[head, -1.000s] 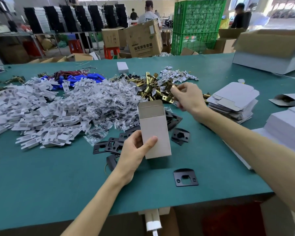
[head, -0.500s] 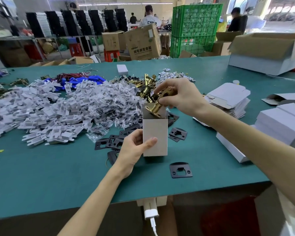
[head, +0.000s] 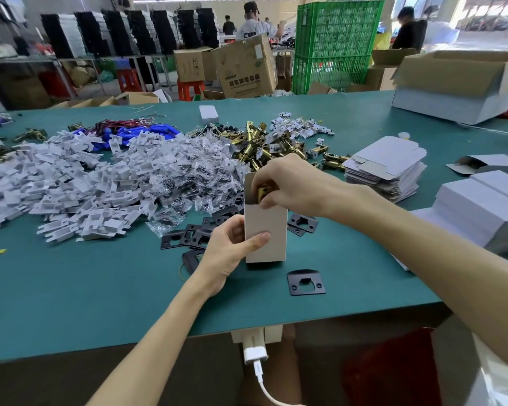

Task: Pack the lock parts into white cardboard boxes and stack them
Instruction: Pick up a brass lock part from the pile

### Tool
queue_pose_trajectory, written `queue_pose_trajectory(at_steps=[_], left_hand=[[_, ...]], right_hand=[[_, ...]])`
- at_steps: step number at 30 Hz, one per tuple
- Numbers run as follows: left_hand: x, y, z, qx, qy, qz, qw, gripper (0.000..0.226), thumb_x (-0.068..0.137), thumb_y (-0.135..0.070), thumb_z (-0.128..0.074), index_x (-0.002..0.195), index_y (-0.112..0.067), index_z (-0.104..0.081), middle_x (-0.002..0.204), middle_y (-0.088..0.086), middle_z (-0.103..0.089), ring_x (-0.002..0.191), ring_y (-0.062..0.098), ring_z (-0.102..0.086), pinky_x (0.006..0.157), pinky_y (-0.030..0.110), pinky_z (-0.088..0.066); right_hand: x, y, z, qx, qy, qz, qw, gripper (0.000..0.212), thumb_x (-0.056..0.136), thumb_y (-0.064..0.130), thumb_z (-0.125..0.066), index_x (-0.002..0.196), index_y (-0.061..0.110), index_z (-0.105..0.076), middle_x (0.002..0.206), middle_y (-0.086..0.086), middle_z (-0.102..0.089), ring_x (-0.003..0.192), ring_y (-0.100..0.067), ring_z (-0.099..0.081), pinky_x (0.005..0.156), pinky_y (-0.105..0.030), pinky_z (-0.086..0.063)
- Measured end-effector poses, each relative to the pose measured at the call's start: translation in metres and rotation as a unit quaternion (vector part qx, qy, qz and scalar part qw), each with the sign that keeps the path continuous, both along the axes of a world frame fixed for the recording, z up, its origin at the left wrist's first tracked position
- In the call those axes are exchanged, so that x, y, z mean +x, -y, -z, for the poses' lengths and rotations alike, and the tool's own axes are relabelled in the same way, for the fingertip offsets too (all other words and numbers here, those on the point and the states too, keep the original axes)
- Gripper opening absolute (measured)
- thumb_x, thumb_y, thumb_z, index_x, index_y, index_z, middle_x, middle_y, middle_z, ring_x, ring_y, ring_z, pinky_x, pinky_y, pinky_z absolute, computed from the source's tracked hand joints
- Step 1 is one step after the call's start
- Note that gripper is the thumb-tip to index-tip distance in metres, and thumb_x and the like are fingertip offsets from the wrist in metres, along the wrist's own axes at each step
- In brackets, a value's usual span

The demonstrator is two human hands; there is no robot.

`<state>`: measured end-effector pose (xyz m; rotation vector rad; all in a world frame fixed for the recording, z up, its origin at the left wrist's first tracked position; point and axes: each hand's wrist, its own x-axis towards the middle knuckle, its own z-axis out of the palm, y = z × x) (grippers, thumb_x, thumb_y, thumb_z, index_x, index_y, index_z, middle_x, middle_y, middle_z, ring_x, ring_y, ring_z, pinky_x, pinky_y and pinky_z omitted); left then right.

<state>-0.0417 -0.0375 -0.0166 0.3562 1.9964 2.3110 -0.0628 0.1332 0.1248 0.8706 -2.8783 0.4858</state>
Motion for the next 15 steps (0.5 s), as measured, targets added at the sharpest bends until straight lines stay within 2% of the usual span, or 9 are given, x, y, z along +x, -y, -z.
queue_pose_trajectory(at_steps=[3, 10, 15], left_hand=[[0.001, 0.001, 0.0, 0.004, 0.0, 0.002, 1.0, 0.044, 0.076, -0.021, -0.086, 0.117, -0.012, -0.07, 0.113, 0.004, -0.079, 0.104, 0.016, -0.075, 0.085, 0.023, -0.058], [0.001, 0.001, 0.0, 0.004, -0.006, 0.023, 1.0, 0.047, 0.077, -0.016, -0.086, 0.12, -0.011, -0.069, 0.115, 0.005, -0.078, 0.107, 0.017, -0.074, 0.085, 0.023, -0.058], [0.002, 0.0, -0.001, 0.005, -0.002, 0.024, 1.0, 0.048, 0.077, -0.015, -0.086, 0.122, -0.011, -0.069, 0.115, 0.004, -0.078, 0.107, 0.017, -0.074, 0.084, 0.024, -0.058]], right_hand=[[0.0, 0.003, -0.002, 0.035, -0.006, 0.019, 0.999, 0.014, 0.088, 0.016, -0.077, 0.102, 0.016, -0.075, 0.101, -0.007, -0.07, 0.099, -0.026, -0.063, 0.089, -0.046, -0.054], [0.002, 0.013, -0.012, 0.03, -0.011, 0.055, 0.998, 0.007, 0.089, 0.005, -0.072, 0.095, 0.008, -0.075, 0.089, -0.011, -0.071, 0.078, -0.029, -0.069, 0.075, -0.041, -0.06], [0.011, 0.025, -0.005, 0.045, -0.023, 0.056, 0.997, 0.015, 0.092, 0.009, -0.067, 0.106, 0.011, -0.072, 0.105, -0.016, -0.068, 0.093, -0.037, -0.066, 0.08, -0.044, -0.057]])
